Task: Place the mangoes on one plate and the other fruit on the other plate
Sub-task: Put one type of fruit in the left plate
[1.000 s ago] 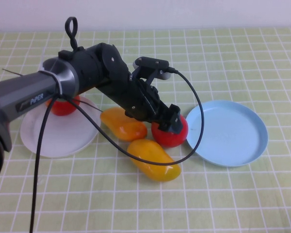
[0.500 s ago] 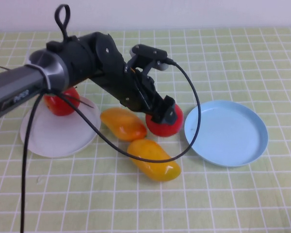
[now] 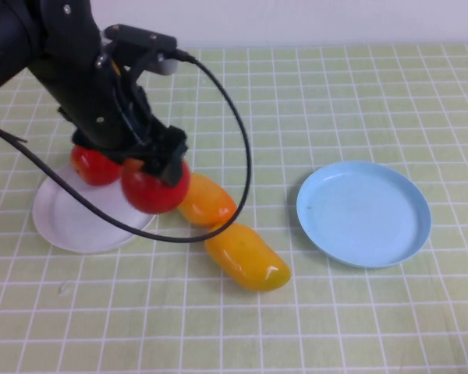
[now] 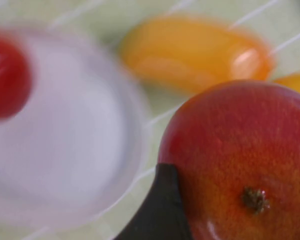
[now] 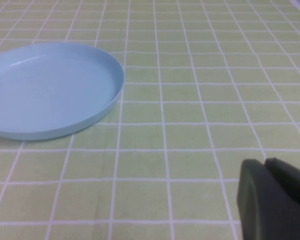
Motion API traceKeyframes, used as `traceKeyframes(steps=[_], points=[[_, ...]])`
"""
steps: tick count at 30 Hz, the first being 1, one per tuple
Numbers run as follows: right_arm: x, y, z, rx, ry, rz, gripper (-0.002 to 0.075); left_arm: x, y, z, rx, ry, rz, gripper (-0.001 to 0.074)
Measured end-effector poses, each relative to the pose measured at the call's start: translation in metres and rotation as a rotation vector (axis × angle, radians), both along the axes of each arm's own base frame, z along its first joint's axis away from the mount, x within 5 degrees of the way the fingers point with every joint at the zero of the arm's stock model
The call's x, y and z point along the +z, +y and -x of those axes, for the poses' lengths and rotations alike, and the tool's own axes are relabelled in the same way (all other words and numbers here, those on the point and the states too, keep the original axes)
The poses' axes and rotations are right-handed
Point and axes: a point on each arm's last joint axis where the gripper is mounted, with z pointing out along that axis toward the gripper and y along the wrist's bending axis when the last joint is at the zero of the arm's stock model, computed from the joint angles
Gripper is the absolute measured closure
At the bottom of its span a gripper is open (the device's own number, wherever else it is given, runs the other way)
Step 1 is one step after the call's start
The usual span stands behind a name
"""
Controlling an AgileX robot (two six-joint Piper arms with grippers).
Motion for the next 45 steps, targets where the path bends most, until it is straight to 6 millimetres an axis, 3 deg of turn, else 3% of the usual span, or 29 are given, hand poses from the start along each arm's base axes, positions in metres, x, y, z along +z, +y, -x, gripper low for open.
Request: traceKeyframes(steps=[6,11,16,22,26,29,33,42,45], points=[[0.000,0.000,0.000,0.000,0.000,0.000,0.0742,-0.008,0.037,-0.008,0.182,-0.009,-0.229,0.0153],[0.000,0.000,0.000,0.000,0.000,0.000,0.0742,-0.036,0.060,-0.012,0.246,0.055,-0.298,0.0153],[0.000,0.000,0.000,0.000,0.000,0.000,0.0742,-0.058,0.059,-0.020,0.240,0.040,-0.283,0.0153],[0.000,0.000,0.000,0.000,0.000,0.000,0.0742,-0.066,0.054,-0.025,0.205,0.027,-0.237,0.0149],[0.000,0.000,0.000,0.000,0.000,0.000,0.0742,-0.073,0.053,-0.027,0.219,0.049,-0.238,0.0070],[0.000,0.000,0.000,0.000,0.000,0.000,0.0742,-0.073,0.053,-0.027,0.228,0.053,-0.237,0.0066],[0.000,0.000,0.000,0.000,0.000,0.000,0.0742,-0.062,0.054,-0.022,0.243,0.035,-0.222,0.0066],[0.000,0.000,0.000,0.000,0.000,0.000,0.0742,-0.013,0.060,0.000,0.282,-0.066,-0.135,0.0067],[0.000,0.000,0.000,0.000,0.000,0.000,0.0742,0.002,0.063,0.017,0.316,-0.105,-0.074,0.0155]])
